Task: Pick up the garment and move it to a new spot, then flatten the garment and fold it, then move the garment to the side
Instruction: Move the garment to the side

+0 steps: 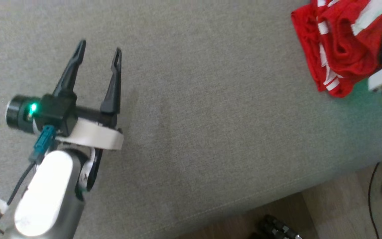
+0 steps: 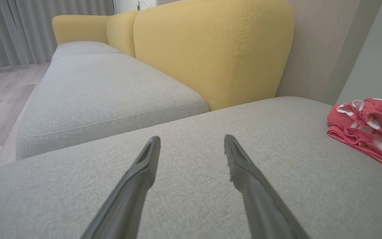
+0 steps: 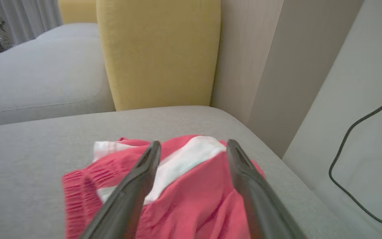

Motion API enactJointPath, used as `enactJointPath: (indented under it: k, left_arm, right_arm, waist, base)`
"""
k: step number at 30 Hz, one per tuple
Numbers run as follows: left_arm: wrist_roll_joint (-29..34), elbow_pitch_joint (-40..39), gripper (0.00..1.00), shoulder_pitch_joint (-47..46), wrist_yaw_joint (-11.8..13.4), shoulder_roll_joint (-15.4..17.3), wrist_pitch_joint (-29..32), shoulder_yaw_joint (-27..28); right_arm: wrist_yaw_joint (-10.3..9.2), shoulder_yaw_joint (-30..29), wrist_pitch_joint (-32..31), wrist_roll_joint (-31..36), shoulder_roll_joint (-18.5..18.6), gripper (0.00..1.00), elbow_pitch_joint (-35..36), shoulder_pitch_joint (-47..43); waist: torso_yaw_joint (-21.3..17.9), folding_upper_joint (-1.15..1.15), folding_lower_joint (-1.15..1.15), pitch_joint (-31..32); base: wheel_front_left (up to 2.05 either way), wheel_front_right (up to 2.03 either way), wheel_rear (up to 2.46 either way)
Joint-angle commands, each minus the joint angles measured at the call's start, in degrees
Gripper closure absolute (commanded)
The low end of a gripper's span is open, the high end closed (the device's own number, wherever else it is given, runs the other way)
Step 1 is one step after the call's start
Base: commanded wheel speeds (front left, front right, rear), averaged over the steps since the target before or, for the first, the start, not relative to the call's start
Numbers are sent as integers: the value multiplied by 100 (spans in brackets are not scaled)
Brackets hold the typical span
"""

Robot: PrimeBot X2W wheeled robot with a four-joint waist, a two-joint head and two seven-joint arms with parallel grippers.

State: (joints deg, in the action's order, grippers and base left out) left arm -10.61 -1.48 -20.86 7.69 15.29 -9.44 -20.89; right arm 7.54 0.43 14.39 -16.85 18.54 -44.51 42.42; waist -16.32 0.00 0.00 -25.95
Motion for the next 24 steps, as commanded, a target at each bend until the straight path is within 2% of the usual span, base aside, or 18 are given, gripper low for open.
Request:
enactJointPath:
  k: [1, 7, 14, 19, 24]
  left_arm:
    - [-37, -160, 0, 4, 52, 82, -55, 247]
    - [-197, -44, 0, 392, 187, -5, -170, 301]
    - [-376, 52, 0, 791, 304, -68, -282, 386]
    - [-460, 102, 0, 1028, 374, -60, -341, 460]
    - [-540, 163, 0, 1206, 436, -65, -393, 538]
  right_arm:
    - [-5, 39, 58, 73, -14, 0, 330, -247]
    - [-5, 6, 38, 380, -526, 0, 1724, -1375]
    - [-5, -135, -301, 751, -1042, 0, 3279, -2439]
    - [-5, -90, -689, 903, -1281, 0, 4052, -2997]
    - [-5, -21, -931, 947, -1408, 0, 4442, -3360]
  waist:
    - [-2, 0, 0, 220]
    - [191, 0, 0, 717]
    - [677, 0, 0, 1110]
    - [993, 0, 0, 1288]
    - [1218, 0, 0, 1498]
  base:
    - [0, 0, 0]
    - [0, 0, 0]
    - [0, 0, 0]
    - [0, 0, 0]
    - [0, 0, 0]
